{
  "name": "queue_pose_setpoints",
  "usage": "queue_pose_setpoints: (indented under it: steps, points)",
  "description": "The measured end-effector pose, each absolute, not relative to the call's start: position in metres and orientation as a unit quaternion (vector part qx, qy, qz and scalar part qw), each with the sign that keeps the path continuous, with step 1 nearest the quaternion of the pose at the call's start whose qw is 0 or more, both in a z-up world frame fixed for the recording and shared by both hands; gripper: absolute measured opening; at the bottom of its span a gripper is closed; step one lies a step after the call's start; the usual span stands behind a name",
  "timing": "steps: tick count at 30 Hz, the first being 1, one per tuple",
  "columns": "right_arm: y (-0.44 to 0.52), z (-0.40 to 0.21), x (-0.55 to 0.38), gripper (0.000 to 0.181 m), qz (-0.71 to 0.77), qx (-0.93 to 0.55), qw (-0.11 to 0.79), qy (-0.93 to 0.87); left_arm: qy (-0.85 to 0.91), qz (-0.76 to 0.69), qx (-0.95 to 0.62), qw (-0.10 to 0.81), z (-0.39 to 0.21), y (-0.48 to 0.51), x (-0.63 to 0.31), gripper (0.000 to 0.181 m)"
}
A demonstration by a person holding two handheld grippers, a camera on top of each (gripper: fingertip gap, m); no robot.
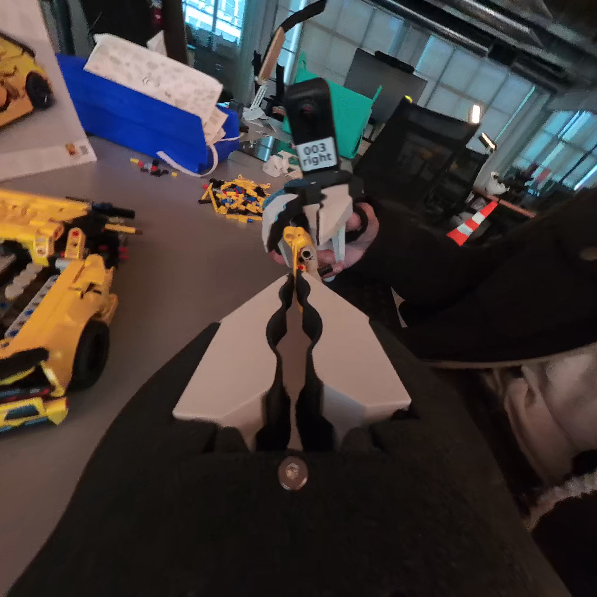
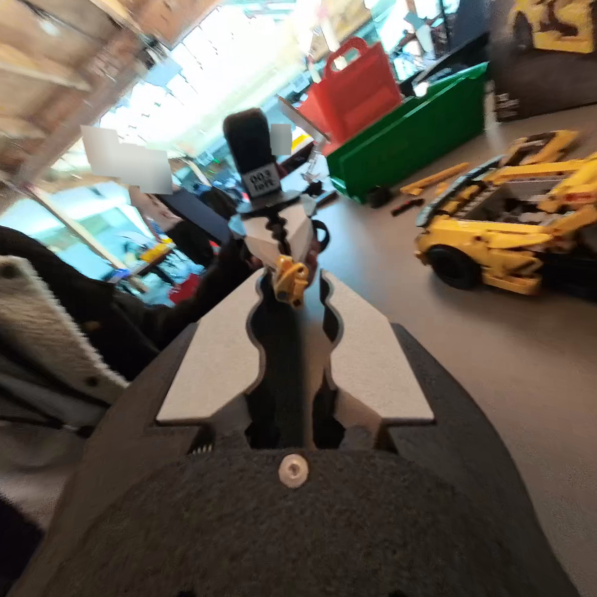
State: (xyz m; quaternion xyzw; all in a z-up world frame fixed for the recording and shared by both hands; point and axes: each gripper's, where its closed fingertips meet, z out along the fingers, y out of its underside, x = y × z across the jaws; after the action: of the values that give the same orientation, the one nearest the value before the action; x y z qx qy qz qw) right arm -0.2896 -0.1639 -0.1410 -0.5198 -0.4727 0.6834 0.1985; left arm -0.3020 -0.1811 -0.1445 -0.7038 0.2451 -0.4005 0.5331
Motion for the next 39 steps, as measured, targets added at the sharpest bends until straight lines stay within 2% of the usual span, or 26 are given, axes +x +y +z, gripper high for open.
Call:
queue_pose_setpoints:
  steps: [2, 5, 11, 13, 14, 18, 20, 22, 24, 25, 27, 32, 35, 39]
  points:
    - [-0.167, -0.138, -0.283, 0.015, 0.706, -0.511, 0.160, -0.464, 0.269, -0.384, -0.698, 0.541, -0.144, -0.184, -0.297, 0.001]
    - [-0.169, -0.146, -0.281, 0.015, 0.707, -0.527, 0.113, -0.459, 0.274, -0.376, -0.704, 0.536, -0.148, -0.183, -0.297, 0.001]
    - [-0.173, -0.138, -0.277, 0.014, 0.721, -0.510, 0.107, -0.457, 0.253, -0.434, -0.686, 0.526, -0.141, -0.188, -0.291, 0.004]
    - [-0.178, -0.142, -0.279, 0.013, 0.708, -0.511, 0.112, -0.474, 0.251, -0.449, -0.690, 0.509, -0.143, -0.189, -0.286, 0.038]
    - [-0.182, -0.144, -0.281, 0.013, 0.702, -0.509, 0.114, -0.485, 0.261, -0.446, -0.694, 0.502, -0.147, -0.190, -0.282, 0.041]
    - [-0.187, -0.148, -0.286, 0.013, 0.686, -0.509, 0.136, -0.502, 0.293, -0.437, -0.705, 0.476, -0.160, -0.195, -0.269, 0.040]
    - [-0.185, -0.148, -0.287, 0.013, 0.685, -0.514, 0.139, -0.497, 0.291, -0.442, -0.705, 0.472, -0.159, -0.195, -0.270, 0.026]
    - [-0.184, -0.144, -0.286, 0.014, 0.696, -0.506, 0.138, -0.490, 0.283, -0.447, -0.691, 0.492, -0.150, -0.193, -0.273, 0.026]
    - [-0.184, -0.137, -0.281, 0.028, 0.710, -0.491, 0.137, -0.486, 0.281, -0.452, -0.677, 0.508, -0.142, -0.194, -0.276, 0.025]
    - [-0.179, -0.132, -0.279, 0.029, 0.715, -0.489, 0.147, -0.478, 0.273, -0.452, -0.677, 0.513, -0.140, -0.193, -0.279, 0.025]
    - [-0.170, -0.134, -0.274, 0.019, 0.710, -0.496, 0.152, -0.476, 0.264, -0.461, -0.674, 0.514, -0.137, -0.193, -0.283, 0.025]
    - [-0.177, -0.146, -0.280, 0.017, 0.679, -0.507, 0.161, -0.505, 0.265, -0.463, -0.677, 0.507, -0.139, -0.193, -0.281, 0.025]
    - [-0.182, -0.150, -0.283, 0.006, 0.661, -0.509, 0.171, -0.524, 0.266, -0.462, -0.682, 0.501, -0.143, -0.193, -0.280, 0.025]
    - [-0.184, -0.148, -0.281, 0.005, 0.644, -0.496, 0.198, -0.547, 0.262, -0.481, -0.676, 0.493, -0.140, -0.195, -0.278, 0.026]
